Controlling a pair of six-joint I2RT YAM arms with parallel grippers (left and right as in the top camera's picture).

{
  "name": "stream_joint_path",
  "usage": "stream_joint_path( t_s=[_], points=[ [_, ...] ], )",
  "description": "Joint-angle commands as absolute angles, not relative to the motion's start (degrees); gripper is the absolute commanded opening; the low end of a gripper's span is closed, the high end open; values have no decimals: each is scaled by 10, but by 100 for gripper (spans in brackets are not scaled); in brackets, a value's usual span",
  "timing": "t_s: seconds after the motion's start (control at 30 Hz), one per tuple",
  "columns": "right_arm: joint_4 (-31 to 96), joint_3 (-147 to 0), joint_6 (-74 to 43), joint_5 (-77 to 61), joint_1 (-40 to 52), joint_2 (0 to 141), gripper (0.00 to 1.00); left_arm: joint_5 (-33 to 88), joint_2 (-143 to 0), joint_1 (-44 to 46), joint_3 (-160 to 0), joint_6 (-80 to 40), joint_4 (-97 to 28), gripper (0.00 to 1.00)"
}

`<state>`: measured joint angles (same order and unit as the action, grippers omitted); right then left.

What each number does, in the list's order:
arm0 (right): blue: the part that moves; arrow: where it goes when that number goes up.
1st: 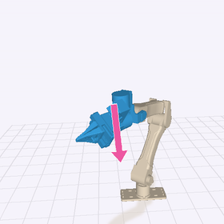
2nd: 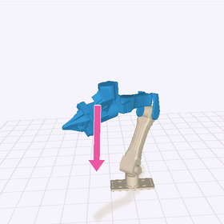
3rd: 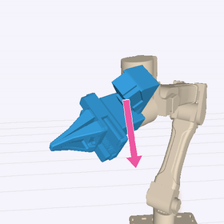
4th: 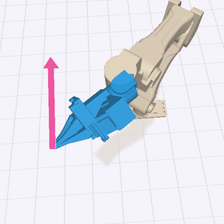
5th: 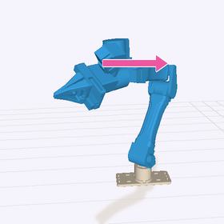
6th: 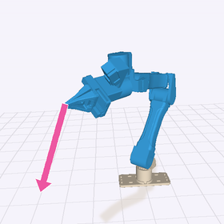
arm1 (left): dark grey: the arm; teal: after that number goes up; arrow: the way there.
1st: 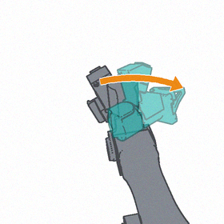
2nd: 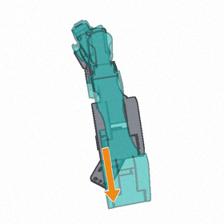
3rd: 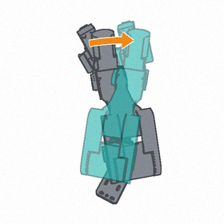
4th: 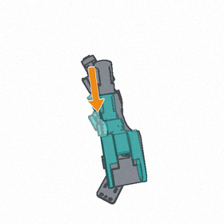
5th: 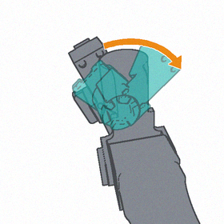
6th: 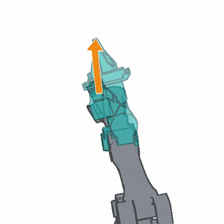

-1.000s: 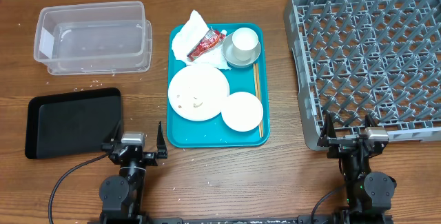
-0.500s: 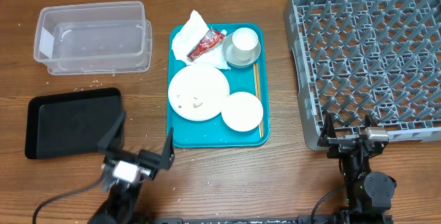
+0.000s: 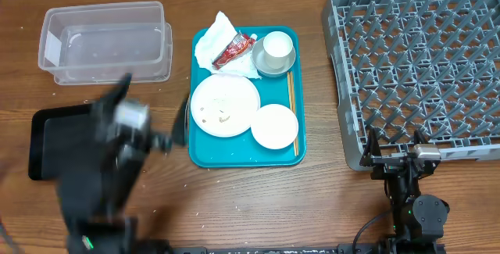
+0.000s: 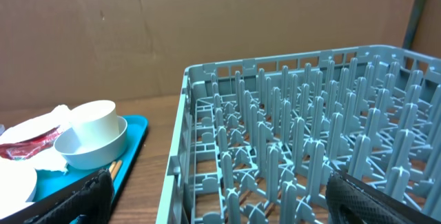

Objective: Sort waste into correct bins and load items into the dishwasher
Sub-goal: 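Reach the left gripper to the red wrapper on the teal tray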

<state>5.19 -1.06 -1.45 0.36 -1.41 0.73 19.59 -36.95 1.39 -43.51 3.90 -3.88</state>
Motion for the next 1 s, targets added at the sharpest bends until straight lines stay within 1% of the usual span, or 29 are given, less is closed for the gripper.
stream_joint_path(
  t_s=[0.0,0.03,0.07,0.13,0.2,0.23,0.27,0.33,0.37,0.4,0.47,0.53,0.6,0.77,0.93,0.97],
  points=[
    [48,-5,-11,3,-16,2,100,292,-561,12,-634,88,-182,100],
    [48,-5,-10,3,-16,2,100,335,-652,12,-738,86,-275,100],
    [48,-5,-11,3,-16,2,100,363,-697,11,-786,72,-315,100],
    [48,-5,-10,3,-16,2,100,433,-776,11,-862,57,-358,100],
    [48,-5,-10,3,-16,2,100,453,-836,18,-915,58,-374,100],
    [48,-5,-11,3,-16,2,100,432,-861,25,-939,57,-388,100],
    [48,-5,-10,3,-16,2,100,383,-888,37,-968,52,-407,100],
    [48,-5,-10,3,-16,2,100,246,-939,65,-1025,46,-454,100],
    [48,-5,-11,3,-16,2,100,100,-996,95,-1090,40,-510,100],
    [48,-5,-10,3,-16,2,100,42,-1028,109,-1127,38,-544,100],
    [48,-5,-11,3,-16,2,100,-7,-1089,126,-1193,39,-605,100],
    [48,-5,-10,3,-16,2,100,1,-1139,137,-1241,51,-651,100],
    [48,-5,-10,3,-16,2,100,8,-1177,147,-1262,51,-664,100],
    [48,-5,-10,3,-16,2,100,75,-1248,166,-1261,49,-633,100],
    [48,-5,-10,3,-16,2,100,58,-1320,173,-1261,78,-614,100],
    [48,-5,-10,3,-16,2,100,53,-1332,173,-1261,85,-614,97]
  ],
)
